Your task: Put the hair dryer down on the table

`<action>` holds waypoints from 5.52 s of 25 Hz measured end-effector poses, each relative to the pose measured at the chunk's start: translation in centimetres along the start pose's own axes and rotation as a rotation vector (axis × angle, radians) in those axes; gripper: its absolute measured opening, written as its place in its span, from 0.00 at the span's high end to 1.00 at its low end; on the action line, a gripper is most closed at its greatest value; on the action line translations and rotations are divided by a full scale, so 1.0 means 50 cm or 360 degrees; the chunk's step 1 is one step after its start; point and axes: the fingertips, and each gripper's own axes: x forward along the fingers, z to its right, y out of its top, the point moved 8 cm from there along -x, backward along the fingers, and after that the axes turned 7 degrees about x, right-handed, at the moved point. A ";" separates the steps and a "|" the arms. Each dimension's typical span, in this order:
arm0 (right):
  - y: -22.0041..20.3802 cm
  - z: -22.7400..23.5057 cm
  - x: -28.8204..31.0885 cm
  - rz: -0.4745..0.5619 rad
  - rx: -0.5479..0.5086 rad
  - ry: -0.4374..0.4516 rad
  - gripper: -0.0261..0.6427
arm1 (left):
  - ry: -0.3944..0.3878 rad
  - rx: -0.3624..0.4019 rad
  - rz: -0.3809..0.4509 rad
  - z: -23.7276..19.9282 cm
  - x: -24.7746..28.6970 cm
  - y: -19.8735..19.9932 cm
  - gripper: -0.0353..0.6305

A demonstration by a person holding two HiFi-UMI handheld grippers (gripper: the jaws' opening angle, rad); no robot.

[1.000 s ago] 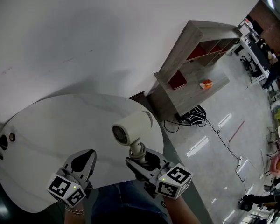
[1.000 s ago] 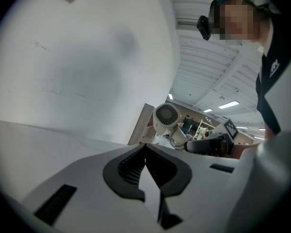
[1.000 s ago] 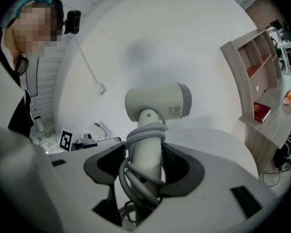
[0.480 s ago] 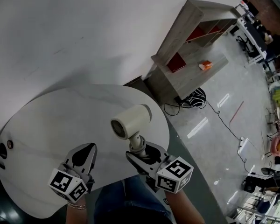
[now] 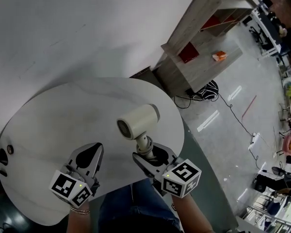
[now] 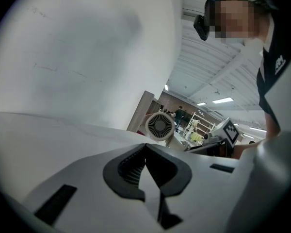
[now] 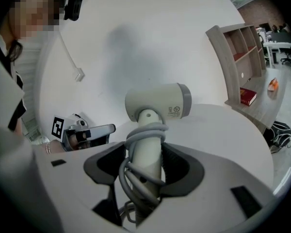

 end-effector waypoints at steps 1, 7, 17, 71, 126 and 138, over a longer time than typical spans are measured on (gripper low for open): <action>-0.004 0.001 0.002 -0.0007 0.0003 -0.0005 0.60 | 0.0000 -0.0002 -0.0002 -0.003 0.000 -0.002 0.93; -0.032 0.009 0.014 -0.0048 0.0036 -0.0036 0.60 | -0.0037 -0.0035 -0.0043 -0.012 0.007 -0.023 0.93; -0.066 0.026 0.011 -0.0134 -0.0053 -0.0184 0.60 | -0.0057 -0.0064 -0.0046 -0.017 0.017 -0.039 0.93; -0.131 0.048 0.059 -0.0431 -0.0340 -0.0688 0.60 | -0.0069 -0.0159 -0.0057 -0.011 0.025 -0.073 0.93; 0.160 -0.121 -0.102 0.0102 -0.0761 -0.0430 0.92 | 0.0078 0.0122 0.0299 0.037 -0.110 0.135 0.93; 0.225 -0.144 -0.116 0.0215 -0.0856 -0.0346 0.92 | 0.0139 0.0226 0.0333 0.053 -0.121 0.174 0.93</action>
